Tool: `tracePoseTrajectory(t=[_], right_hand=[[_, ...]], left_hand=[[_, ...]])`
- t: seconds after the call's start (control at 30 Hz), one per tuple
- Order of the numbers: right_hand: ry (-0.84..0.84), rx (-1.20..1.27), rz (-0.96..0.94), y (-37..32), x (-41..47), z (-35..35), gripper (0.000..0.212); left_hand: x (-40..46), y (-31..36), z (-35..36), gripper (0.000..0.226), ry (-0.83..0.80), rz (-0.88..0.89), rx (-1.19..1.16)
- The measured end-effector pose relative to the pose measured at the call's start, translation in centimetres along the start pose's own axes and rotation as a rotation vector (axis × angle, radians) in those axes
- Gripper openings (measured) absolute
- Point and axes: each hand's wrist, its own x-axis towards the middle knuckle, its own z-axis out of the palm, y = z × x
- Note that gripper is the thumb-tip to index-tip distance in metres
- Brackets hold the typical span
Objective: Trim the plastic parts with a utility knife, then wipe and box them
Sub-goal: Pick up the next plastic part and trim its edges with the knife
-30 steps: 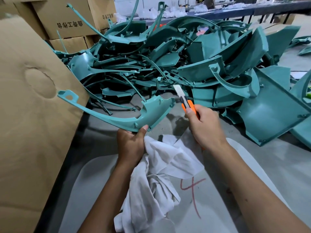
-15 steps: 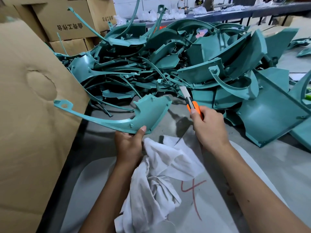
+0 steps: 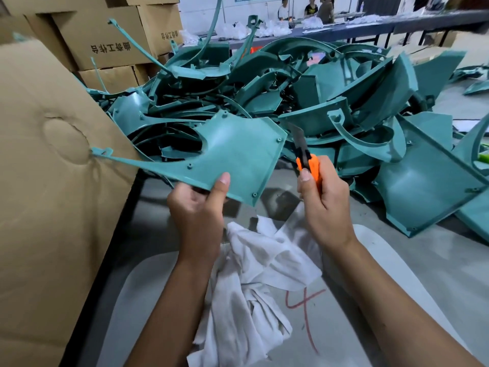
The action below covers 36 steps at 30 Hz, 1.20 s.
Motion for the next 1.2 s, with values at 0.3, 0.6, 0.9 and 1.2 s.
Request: tracePoseTrajectory(t=[0.3, 0.6, 0.9, 1.2], right_hand=[[-0.191, -0.078, -0.007, 0.3, -0.5, 0.4, 0.027], [-0.389, -0.117, 0.019, 0.6, -1.0, 0.9, 0.033], [-0.421, -0.119, 0.025, 0.9, -0.9, 0.5, 0.037], [0.043, -0.405, 0.200, 1.9, 0.0, -0.4, 0.046]], left_hand=[[4.0, 0.2, 2.2, 0.012, 0.049, 0.080, 0.002], [3.1, -2.5, 1.6, 0.017, 0.078, -0.039, -0.043], [3.5, -0.9, 1.8, 0.007, 0.065, -0.074, -0.209], [2.9, -1.3, 0.9, 0.008, 0.039, -0.045, -0.173]])
